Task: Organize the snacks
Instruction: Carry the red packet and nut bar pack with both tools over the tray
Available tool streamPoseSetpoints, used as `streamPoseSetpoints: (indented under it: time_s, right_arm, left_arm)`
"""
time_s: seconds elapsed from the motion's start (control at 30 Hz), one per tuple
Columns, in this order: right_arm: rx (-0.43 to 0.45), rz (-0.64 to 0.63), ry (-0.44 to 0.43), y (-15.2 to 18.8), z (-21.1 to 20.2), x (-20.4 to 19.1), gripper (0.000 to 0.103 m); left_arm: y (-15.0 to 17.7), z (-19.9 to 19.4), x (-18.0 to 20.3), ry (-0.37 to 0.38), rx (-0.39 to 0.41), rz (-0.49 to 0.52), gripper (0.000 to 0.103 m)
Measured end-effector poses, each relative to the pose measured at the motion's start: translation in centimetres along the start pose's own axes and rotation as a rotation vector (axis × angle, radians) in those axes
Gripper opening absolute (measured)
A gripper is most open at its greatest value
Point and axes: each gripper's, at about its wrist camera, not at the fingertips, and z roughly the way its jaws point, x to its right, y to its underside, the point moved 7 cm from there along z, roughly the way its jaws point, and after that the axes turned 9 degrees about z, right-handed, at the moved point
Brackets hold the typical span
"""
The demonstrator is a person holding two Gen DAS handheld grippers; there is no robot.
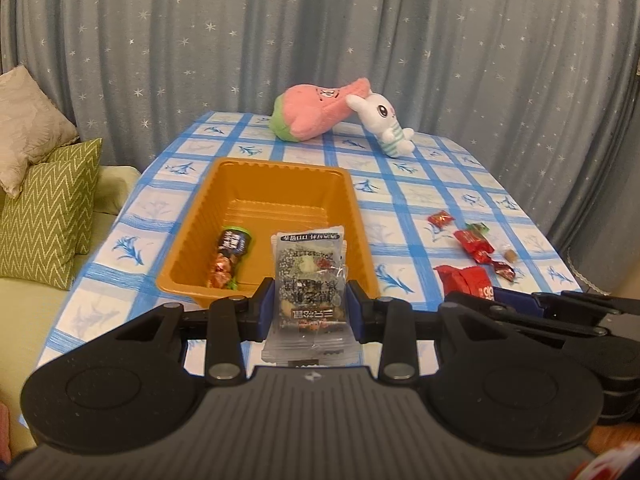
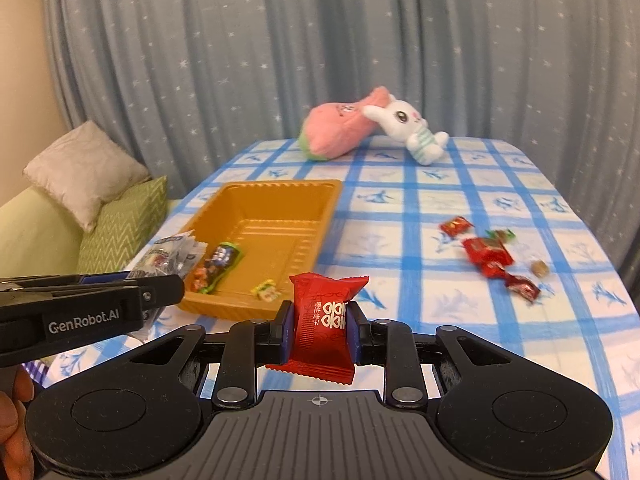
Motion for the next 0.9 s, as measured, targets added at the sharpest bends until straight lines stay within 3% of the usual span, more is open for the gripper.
streamPoseSetpoints:
  time_s: [0.47,0.9]
  right_arm:
    - [-0.039,-0.047,-0.058,-1.9,5.0,-4.1,0.027]
    - [-0.067,-0.035,-0.064,-4.4,11.8,-4.2,0.027]
  left_arm:
    - [-2.8,2.8,-4.7,0.010,-0.009,-0.036,0.033]
    - [-3.7,10.5,-7.6,0.026,-0.048,-0.014,0.033]
